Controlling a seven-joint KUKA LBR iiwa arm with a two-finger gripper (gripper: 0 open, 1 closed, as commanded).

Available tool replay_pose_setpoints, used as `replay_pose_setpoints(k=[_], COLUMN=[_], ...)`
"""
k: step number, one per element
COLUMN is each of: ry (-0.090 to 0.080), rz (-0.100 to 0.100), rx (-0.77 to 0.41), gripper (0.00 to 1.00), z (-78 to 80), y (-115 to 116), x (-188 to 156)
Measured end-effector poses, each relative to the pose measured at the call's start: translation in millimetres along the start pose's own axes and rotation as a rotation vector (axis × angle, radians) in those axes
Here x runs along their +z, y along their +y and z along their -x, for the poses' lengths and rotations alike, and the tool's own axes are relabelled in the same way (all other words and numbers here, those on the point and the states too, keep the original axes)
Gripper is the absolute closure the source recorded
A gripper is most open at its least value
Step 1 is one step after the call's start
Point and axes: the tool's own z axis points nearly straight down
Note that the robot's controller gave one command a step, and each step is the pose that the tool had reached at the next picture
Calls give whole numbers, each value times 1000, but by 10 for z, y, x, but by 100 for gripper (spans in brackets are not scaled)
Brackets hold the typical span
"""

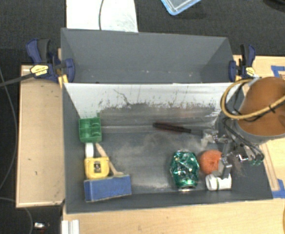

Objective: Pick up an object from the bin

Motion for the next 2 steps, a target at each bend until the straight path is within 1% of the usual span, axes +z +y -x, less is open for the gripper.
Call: replay_pose_setpoints(k=[1,2], ry=[-2,-6], rz=[1,-6], rx=[-302,-463], gripper=[0,100], z=[-25,282], y=[361,703], x=[278,543])
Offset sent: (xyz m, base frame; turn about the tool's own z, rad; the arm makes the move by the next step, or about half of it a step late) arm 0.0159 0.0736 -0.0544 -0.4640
